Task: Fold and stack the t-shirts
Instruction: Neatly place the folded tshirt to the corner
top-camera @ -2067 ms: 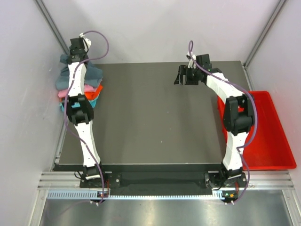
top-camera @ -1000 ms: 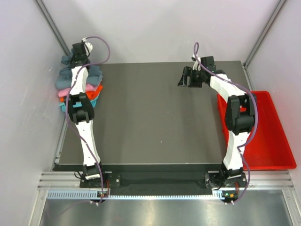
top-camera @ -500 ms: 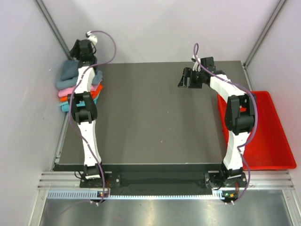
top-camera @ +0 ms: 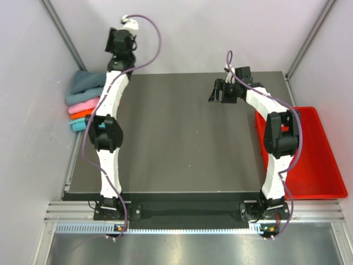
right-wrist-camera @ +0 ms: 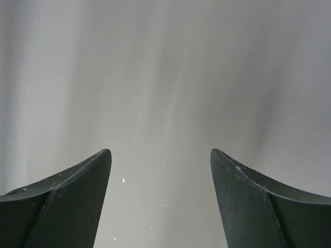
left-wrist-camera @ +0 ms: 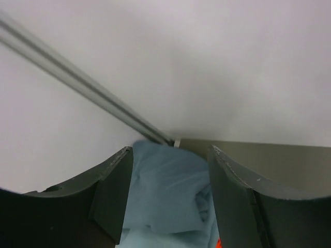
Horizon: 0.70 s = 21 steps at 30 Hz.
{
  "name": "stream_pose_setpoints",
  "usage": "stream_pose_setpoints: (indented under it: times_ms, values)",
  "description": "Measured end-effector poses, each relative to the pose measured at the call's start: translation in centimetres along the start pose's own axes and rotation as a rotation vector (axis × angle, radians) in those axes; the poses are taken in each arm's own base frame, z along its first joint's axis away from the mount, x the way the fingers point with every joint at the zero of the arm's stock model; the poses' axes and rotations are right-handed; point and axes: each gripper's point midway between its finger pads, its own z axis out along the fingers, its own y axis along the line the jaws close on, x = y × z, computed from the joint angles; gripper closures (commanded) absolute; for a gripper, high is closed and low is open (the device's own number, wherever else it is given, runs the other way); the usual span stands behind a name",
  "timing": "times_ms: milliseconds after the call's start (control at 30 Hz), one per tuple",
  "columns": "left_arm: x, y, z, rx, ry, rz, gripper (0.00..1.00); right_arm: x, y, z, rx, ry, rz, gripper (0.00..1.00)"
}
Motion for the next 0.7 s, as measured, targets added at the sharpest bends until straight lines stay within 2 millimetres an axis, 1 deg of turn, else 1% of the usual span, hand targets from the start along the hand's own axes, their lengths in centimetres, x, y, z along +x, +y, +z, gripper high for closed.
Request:
stream_pose_setpoints:
  times_ms: [67, 133, 233, 300, 367, 433, 467, 533, 633, 700]
  values:
    - [2.4, 2.0, 0.9, 0.005, 0.058, -0.065, 0.37, -0.1, 0.0, 0.0, 0.001, -0.002, -0.001, 0.22]
    - [5.3, 3.6, 2.0, 0.023, 0.121, -0.132, 0.38, -0.1, 0.0, -0.1, 0.003, -0.004, -0.004, 0.22]
    - [10.6, 6.2, 3.3, 0.04, 0.237, -0.236, 0.39, -0.1, -0.1, -0.1, 0.007, -0.005, -0.011, 0.22]
    - [13.1, 7.7, 3.9, 0.038, 0.282, -0.297, 0.39, -0.1, -0.1, -0.1, 0.008, -0.003, -0.012, 0.22]
    - [15.2, 8.6, 4.7, 0.044, 0.309, -0.351, 0.39, 0.0, -0.2, 0.0, 0.009, -0.003, -0.015, 0.22]
    - [17.2, 8.2, 5.6, 0.062, 0.332, -0.38, 0.39, 0.1, -0.2, 0.0, 0.011, 0.0, -0.016, 0.22]
    - [18.1, 7.5, 6.1, 0.083, 0.343, -0.39, 0.4, 0.1, -0.2, 0.0, 0.011, 0.0, -0.017, 0.22]
    - [19.8, 5.5, 6.9, 0.13, 0.366, -0.4, 0.4, 0.1, -0.1, 0.0, 0.01, -0.001, -0.019, 0.23]
    - [22.7, 1.8, 7.4, 0.206, 0.416, -0.399, 0.41, 0.3, 0.2, 0.1, 0.005, 0.004, -0.025, 0.22]
    - [24.2, 0.3, 7.3, 0.235, 0.448, -0.39, 0.42, 0.4, 0.5, 0.2, 0.001, 0.006, -0.03, 0.22]
